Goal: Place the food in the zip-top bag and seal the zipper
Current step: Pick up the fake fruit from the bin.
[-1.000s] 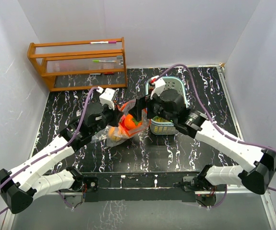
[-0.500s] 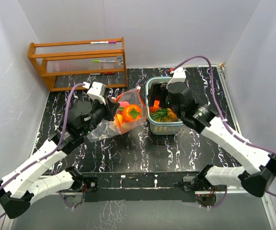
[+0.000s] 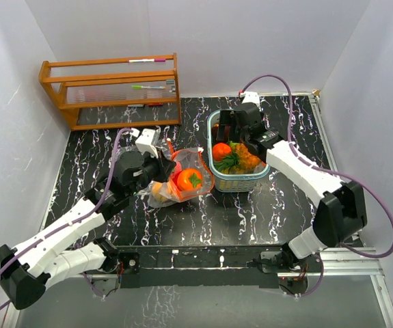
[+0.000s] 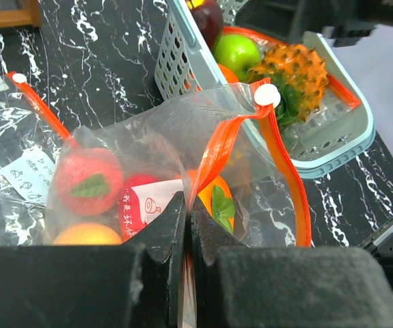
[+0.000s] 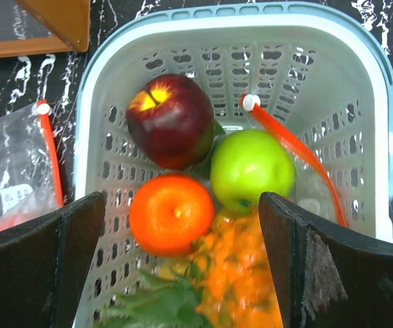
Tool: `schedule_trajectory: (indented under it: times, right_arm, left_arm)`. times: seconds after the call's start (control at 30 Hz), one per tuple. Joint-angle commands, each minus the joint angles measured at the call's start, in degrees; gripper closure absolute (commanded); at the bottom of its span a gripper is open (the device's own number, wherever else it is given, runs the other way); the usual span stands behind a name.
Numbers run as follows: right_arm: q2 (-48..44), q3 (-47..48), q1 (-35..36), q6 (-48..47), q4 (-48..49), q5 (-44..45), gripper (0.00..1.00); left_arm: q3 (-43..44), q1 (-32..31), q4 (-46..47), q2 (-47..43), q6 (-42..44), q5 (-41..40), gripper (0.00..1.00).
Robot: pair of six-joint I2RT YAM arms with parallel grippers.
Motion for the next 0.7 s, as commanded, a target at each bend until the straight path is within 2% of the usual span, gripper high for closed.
schedule_trajectory:
  times: [0.0,0.17,0.4,0.53,0.67]
  right_arm:
    - [4.0,2.9,-2.4,-3.3,8.1,-3.5,0.02]
    - [9.0,2.5,-4.6,-4.1,12.6,-8.6,0.02]
    - [11.2,-2.1,-4.9,-4.9,23.2,-11.4,0.04]
    - [13.4,-3.0,-5.0,-5.3,26.5,-15.9,0.13]
    - [16.3,-2.8,-5.0,-5.7,26.1,-16.7,0.23]
  left_arm:
    - [0.6,0.4,1.2,-3.5,-0.6,1.2,1.0]
    - [-0.4,0.4,1.0,-4.7,-1.4,1.8,1.0]
    - [-1.0,0.4,0.2,-5.5,-1.6,2.3,1.0]
    - [-1.3,0.4,-0.2,-5.7,-1.7,2.3,1.0]
    - [-1.1,0.4,-0.4,-5.8,-1.5,2.2,1.0]
